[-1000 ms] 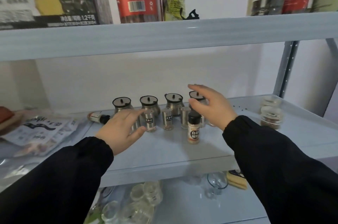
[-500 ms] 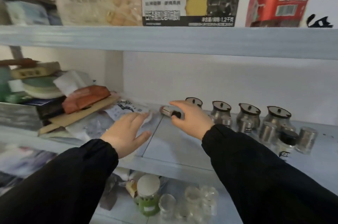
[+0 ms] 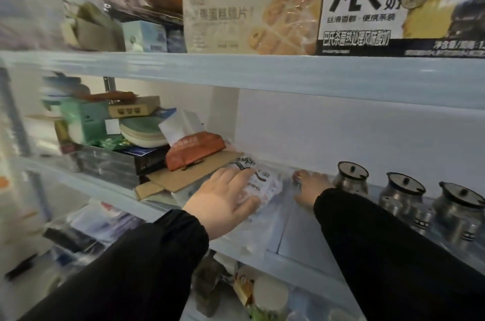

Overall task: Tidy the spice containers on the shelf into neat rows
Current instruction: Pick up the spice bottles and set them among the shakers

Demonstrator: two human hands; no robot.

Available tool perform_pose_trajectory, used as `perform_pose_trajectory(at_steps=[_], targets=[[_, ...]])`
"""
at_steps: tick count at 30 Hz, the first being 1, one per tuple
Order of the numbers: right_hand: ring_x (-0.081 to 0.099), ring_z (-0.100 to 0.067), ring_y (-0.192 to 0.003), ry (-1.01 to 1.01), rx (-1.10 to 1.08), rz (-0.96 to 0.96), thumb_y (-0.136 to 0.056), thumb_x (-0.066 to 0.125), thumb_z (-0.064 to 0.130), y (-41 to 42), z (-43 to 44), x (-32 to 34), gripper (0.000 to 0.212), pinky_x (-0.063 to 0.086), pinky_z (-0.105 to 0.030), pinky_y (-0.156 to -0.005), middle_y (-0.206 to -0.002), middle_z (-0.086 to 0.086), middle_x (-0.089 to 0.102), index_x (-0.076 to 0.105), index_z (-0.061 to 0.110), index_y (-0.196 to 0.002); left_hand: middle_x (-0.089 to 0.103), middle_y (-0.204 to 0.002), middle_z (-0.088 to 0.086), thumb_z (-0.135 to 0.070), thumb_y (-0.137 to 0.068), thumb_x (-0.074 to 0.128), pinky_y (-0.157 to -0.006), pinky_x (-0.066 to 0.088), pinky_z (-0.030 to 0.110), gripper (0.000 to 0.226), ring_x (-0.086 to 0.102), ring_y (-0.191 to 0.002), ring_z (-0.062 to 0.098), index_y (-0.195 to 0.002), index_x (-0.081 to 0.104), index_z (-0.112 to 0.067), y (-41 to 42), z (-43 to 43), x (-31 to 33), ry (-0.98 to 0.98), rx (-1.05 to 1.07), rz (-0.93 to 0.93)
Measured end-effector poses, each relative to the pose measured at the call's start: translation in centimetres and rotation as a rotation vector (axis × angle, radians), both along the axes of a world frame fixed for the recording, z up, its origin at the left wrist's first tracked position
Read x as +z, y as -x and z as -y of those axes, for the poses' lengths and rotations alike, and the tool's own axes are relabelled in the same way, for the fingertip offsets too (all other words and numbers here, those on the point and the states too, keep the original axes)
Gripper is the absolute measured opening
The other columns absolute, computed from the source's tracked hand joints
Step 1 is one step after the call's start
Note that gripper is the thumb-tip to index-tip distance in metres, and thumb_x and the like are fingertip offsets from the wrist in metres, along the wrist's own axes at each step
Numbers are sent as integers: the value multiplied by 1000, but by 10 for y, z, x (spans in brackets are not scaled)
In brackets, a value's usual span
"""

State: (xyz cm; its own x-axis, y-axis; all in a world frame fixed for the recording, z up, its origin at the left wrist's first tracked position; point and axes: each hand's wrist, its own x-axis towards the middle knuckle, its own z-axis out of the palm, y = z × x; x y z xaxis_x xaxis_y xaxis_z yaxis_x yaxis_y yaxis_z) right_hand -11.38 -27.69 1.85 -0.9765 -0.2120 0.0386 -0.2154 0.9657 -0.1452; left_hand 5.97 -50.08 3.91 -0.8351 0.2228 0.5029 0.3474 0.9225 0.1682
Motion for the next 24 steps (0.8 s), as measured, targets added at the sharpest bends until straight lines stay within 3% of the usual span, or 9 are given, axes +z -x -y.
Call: perform_pose_trajectory(at_steps=[6, 9, 14, 18, 21, 24], targets=[[54, -36, -112, -10, -9, -53, -89, 44, 17, 9, 8, -6, 45, 47, -45, -96, -126, -11, 49, 48, 32, -131, 40, -139, -6, -66, -92, 26, -107, 26, 29, 66, 26, -133, 12, -147, 25, -29, -6, 8, -7, -72, 15, 54], [60, -35, -102, 33, -5, -46, -90, 46, 11, 8, 13, -7, 44, 50, -38, -88, -126, -12, 43, 47, 23, -132, 40, -140, -6, -68, -91, 23, -108, 26, 29, 69, 26, -133, 12, -147, 24, -29, -7, 7, -7, -69, 9, 65], [60, -30, -99, 34, 103, -18, -85, 57, 21, -10, 11, 3, 35, 46, -30, -77, -121, -12, 49, 55, 20, -120, 38, -143, -6, -62, -94, 30, -109, 26, 30, 62, 24, -135, 11, -148, 24, -30, -6, 0, -8, -66, -3, 71], [57, -23, -89, 70, 186, -45, -83, 64, 37, -37, -3, 21, 27, 37, -28, -60, -102, -3, 61, 54, 20, -102, 34, -146, -9, -59, -95, 32, -110, 25, 31, 61, 20, -136, 8, -148, 22, -31, -4, -12, -7, -76, -30, 107], [60, -20, -84, 117, 222, -46, -76, 68, 50, -56, -18, 33, 35, 48, -29, -68, -93, 2, 65, 60, 21, -95, 33, -148, -8, -60, -94, 32, -110, 26, 31, 62, 20, -137, 9, -148, 23, -30, 0, -27, -7, -70, -54, 135], [63, -18, -90, 78, 268, -28, -75, 70, 39, -74, -34, 45, 34, 52, -30, -77, -98, 5, 67, 65, 24, -105, 32, -149, -8, -54, -96, 36, -109, 24, 26, 60, 21, -137, 9, -149, 23, -28, 1, -45, -6, -77, -83, 148]])
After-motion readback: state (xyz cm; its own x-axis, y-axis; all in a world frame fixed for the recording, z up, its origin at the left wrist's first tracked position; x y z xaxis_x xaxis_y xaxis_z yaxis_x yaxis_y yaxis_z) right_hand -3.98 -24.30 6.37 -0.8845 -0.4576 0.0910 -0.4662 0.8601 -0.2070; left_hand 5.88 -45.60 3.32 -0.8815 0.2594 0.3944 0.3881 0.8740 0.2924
